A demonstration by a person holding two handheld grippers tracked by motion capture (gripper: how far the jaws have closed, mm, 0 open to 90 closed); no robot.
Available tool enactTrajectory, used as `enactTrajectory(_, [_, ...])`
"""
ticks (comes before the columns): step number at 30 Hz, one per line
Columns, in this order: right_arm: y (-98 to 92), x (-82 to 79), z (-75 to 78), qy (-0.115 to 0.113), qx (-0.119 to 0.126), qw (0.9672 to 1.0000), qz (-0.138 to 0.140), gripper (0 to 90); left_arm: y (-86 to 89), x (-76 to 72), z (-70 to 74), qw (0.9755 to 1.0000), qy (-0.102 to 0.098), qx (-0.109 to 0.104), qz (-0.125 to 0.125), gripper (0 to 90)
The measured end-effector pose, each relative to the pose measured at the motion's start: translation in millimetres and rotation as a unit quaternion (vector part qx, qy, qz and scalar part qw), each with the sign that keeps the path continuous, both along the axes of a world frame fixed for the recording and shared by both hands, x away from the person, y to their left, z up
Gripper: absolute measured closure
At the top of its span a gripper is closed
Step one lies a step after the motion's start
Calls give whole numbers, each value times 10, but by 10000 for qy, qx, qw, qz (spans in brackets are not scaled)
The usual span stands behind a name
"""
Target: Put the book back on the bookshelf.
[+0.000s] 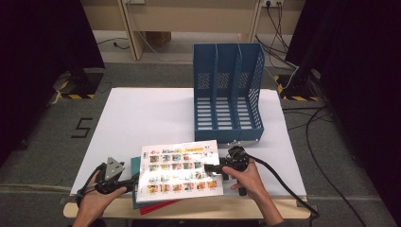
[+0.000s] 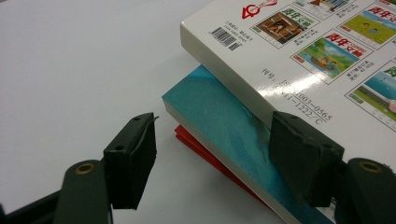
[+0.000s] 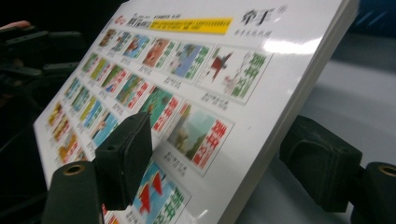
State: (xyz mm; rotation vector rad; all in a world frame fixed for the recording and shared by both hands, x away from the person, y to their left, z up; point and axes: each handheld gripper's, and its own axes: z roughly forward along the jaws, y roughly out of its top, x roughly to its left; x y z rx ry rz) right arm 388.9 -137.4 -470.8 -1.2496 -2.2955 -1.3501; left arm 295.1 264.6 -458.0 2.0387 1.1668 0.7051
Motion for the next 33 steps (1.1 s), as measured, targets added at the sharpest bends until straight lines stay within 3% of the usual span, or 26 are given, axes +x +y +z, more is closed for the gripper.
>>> enactTrajectory(5, [74,-36,-60,336,156,9991,193,239,-6,-1,3,10000,18,5,7,328])
enactTrajectory(7, [91,-31,-46,326,126,9992,209,260,-9,-5,6,10000,29,9,-13,351])
enactTrajectory(9, [92,-35,-32,284,107,9994,171,275,-10,-6,8,10000,57,-19,-40,384])
enactTrajectory(10, [92,-52,13,110,58,9998,131,358,-12,-6,10,9999,87,-61,-80,416])
enactTrajectory(11, [92,-52,13,110,58,9998,131,358,-14,-7,11,9999,109,-88,-102,416])
enactTrajectory(12, [66,-63,62,-130,116,9998,83,477,-18,-7,11,9999,111,-86,-102,436])
enactTrajectory(14, [60,-65,79,-194,172,9996,56,493,-26,-3,8,9998,119,-124,-108,454])
enactTrajectory(15, [57,-77,130,-232,464,9987,17,522,-28,5,5,9997,136,-178,-120,462])
enactTrajectory(16, [57,-79,147,-268,497,9984,10,524,-30,9,3,9996,139,-198,-123,463])
enactTrajectory(17, [57,-79,147,-268,497,9984,10,524,-33,14,1,9996,139,-211,-128,463])
enactTrajectory(19, [104,-76,268,-561,291,9978,178,530,-42,21,0,9996,132,-212,-129,463])
enactTrajectory(21, [106,-70,298,-588,297,9976,201,553,-49,25,-2,9996,112,-216,-131,462])
enactTrajectory(22, [96,-41,379,-668,370,9968,230,626,-54,27,-5,9996,97,-212,-130,461])
enactTrajectory(25, [78,22,481,-681,478,9963,226,699,-95,31,-10,9997,22,-165,-157,465])
enactTrajectory(28, [84,57,529,-610,318,9972,283,708,-128,30,-11,9997,-30,-100,-200,474])
enactTrajectory(33, [79,85,572,-555,365,9974,282,723,-141,34,-30,9997,-102,-171,-170,463])
